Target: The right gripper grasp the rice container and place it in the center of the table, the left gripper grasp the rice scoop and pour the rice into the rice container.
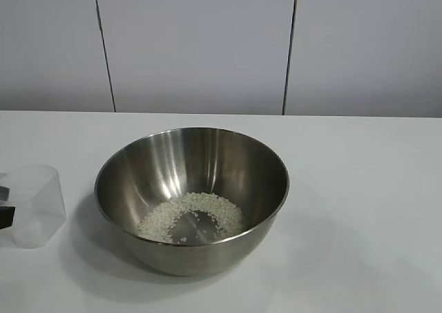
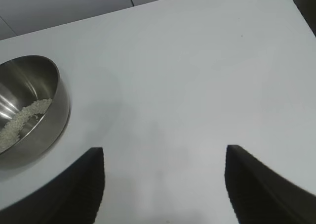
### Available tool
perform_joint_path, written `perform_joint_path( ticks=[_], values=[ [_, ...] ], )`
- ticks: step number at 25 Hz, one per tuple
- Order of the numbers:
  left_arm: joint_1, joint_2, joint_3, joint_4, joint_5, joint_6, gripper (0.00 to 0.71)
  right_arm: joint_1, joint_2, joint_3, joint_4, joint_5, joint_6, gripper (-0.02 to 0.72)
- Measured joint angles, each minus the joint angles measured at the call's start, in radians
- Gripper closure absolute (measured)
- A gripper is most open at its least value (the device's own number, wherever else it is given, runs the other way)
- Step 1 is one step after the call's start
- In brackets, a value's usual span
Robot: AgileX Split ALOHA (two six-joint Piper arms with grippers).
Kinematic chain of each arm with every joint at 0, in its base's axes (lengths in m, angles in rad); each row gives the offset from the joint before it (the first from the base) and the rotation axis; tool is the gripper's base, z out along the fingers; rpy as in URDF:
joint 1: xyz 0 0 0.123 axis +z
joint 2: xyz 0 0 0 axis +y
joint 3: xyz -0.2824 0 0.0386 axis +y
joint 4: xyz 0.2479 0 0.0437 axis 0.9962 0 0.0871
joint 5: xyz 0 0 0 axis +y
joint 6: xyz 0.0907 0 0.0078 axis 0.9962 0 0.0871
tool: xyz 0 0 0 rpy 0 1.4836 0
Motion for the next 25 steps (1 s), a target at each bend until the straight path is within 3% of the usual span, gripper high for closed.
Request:
perform_joint_path(
  ticks=[2,6,13,20,25],
  values=[
    [0.000,0.000,0.011,0.000,-0.002,-0.005,0.336,0.000,0.000,0.000,0.000,0.000,0.000,0.231],
    [0.000,0.000,0.055,-0.020,-0.008,-0.009,0.305,0.000,0.000,0.000,0.000,0.000,0.000,0.231],
    [0.000,0.000,0.146,-0.101,-0.119,-0.010,0.303,0.000,0.000,0.000,0.000,0.000,0.000,0.231],
    [0.002,0.000,0.182,-0.317,-0.131,0.007,0.303,0.000,0.000,0.000,0.000,0.000,0.000,0.231],
    [0.057,0.000,0.148,-0.280,-0.131,-0.033,0.324,0.000,0.000,0.000,0.000,0.000,0.000,0.231]
  ],
)
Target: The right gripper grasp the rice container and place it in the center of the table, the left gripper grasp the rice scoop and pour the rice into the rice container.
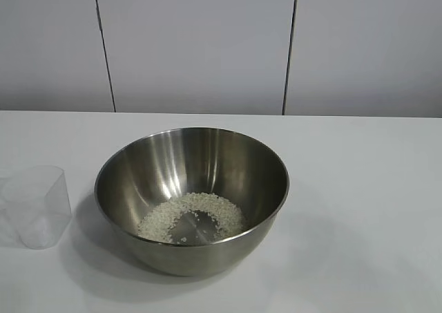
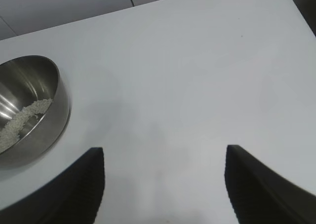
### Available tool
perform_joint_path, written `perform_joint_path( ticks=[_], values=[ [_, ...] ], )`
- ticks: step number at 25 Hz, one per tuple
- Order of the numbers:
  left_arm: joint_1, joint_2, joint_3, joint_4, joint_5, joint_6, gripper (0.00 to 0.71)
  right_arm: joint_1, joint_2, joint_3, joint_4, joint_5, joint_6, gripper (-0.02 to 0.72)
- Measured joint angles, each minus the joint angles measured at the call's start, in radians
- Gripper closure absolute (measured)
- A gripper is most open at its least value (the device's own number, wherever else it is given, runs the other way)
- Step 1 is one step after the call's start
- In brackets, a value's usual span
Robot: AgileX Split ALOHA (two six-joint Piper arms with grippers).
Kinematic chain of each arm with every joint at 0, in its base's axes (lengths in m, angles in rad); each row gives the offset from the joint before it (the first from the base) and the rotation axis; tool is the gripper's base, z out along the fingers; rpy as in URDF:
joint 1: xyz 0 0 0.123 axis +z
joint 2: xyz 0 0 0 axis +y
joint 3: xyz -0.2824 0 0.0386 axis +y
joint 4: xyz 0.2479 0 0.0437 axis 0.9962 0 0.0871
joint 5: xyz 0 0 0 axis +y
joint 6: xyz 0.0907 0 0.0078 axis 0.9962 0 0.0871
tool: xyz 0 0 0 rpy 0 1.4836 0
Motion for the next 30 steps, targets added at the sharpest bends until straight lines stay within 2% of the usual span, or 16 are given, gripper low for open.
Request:
perform_joint_path(
  ticks=[4,9,13,16,18,21,24,30],
  values=[
    [0.089,0.000,-0.064,0.078,0.000,-0.010,0.326,0.000,0.000,0.000,0.000,0.000,0.000,0.231],
    [0.260,0.000,-0.195,0.224,0.017,-0.048,0.326,0.000,0.000,0.000,0.000,0.000,0.000,0.231],
    [0.402,-0.001,-0.316,0.377,0.166,-0.152,0.326,0.000,0.000,0.000,0.000,0.000,0.000,0.231],
    [0.447,-0.044,-0.394,0.504,0.267,-0.264,0.326,0.000,0.000,0.000,0.000,0.000,0.000,0.231],
    [0.446,-0.121,-0.451,0.557,0.336,-0.301,0.326,0.000,0.000,0.000,0.000,0.000,0.000,0.231],
    [0.416,-0.280,-0.522,0.620,0.488,-0.343,0.326,0.000,0.000,0.000,0.000,0.000,0.000,0.231],
    [0.349,-0.467,-0.555,0.663,0.653,-0.397,0.326,0.000,0.000,0.000,0.000,0.000,0.000,0.231],
    [0.195,-0.839,-0.555,0.664,0.960,-0.419,0.326,0.000,0.000,0.000,0.000,0.000,0.000,0.231]
  ],
)
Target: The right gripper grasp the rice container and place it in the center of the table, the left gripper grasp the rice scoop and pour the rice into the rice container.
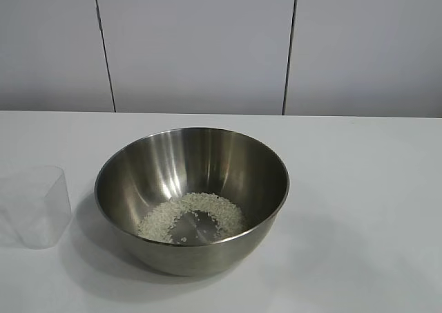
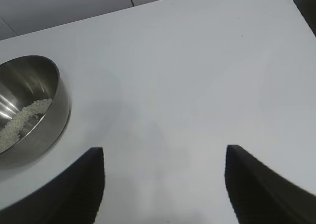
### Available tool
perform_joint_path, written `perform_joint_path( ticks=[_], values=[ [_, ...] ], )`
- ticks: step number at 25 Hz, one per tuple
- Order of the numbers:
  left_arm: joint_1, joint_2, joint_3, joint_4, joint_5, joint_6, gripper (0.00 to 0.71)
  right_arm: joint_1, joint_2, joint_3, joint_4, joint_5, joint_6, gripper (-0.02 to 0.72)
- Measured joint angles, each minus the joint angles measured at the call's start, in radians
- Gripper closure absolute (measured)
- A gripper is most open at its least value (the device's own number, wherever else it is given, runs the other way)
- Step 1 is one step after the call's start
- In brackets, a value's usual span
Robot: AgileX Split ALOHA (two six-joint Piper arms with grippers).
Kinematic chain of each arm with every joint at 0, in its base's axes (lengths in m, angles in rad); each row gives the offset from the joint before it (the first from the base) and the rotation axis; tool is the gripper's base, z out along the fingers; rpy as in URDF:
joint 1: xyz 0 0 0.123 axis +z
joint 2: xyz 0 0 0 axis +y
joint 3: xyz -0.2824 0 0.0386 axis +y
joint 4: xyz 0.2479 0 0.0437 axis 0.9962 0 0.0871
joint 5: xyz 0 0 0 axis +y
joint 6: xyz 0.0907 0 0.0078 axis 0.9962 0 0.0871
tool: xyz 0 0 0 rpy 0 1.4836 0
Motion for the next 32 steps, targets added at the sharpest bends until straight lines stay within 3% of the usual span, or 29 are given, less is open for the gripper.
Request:
perform_joint_path(
  ticks=[7,10,13,19,24,32],
  values=[
    [-0.188,-0.395,0.000,-0.161,0.516,0.139,0.326,0.000,0.000,0.000,0.000,0.000,0.000,0.231],
    [-0.251,-0.544,0.013,-0.231,0.678,0.201,0.326,0.000,0.000,0.000,0.000,0.000,0.000,0.231],
    [-0.277,-0.684,0.035,-0.264,0.876,0.225,0.326,0.000,0.000,0.000,0.000,0.000,0.000,0.231],
    [-0.279,-0.944,0.047,-0.395,1.230,0.317,0.326,0.000,0.000,0.000,0.000,0.000,0.000,0.231],
    [-0.279,-1.089,0.105,-0.446,1.377,0.324,0.327,0.000,0.000,0.000,0.000,0.000,0.000,0.231],
    [-0.279,-1.095,0.192,-0.456,1.340,0.322,0.327,0.000,0.000,0.000,0.000,0.000,0.000,0.231]
  ],
)
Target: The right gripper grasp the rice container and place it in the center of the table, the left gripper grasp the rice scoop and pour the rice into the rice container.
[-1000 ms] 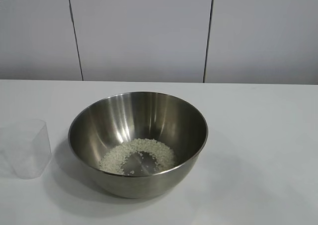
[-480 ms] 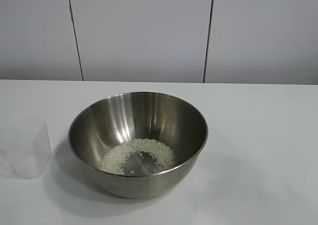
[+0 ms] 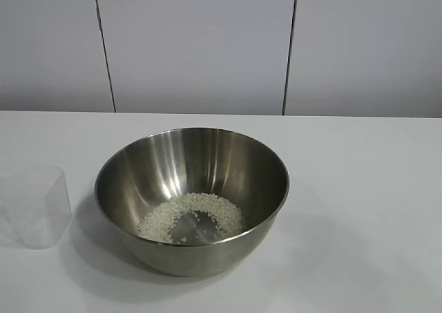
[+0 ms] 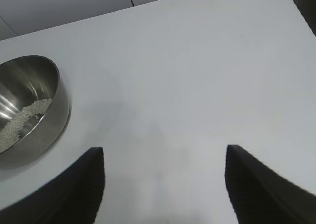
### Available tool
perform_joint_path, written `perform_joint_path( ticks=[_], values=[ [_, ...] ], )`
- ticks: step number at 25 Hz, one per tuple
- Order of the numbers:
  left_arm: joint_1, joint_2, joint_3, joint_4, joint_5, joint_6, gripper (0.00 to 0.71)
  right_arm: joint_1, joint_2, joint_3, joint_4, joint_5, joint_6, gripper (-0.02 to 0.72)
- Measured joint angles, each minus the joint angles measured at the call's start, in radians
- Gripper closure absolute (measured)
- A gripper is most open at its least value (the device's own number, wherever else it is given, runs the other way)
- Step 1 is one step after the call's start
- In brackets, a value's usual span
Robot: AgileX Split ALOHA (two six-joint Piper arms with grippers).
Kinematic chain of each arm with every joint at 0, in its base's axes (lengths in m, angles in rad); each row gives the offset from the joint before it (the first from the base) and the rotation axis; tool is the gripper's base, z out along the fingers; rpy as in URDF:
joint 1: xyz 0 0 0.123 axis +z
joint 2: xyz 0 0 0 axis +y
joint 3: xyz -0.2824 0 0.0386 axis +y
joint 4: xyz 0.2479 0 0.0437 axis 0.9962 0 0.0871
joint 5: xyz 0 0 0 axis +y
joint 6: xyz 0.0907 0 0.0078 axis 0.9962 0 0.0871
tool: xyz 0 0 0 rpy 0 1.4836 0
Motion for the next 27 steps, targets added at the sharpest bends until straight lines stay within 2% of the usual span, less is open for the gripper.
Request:
perform_joint_path(
  ticks=[27],
  values=[
    [0.000,0.000,0.011,-0.009,-0.014,0.000,0.329,0.000,0.000,0.000,0.000,0.000,0.000,0.231]
  ],
)
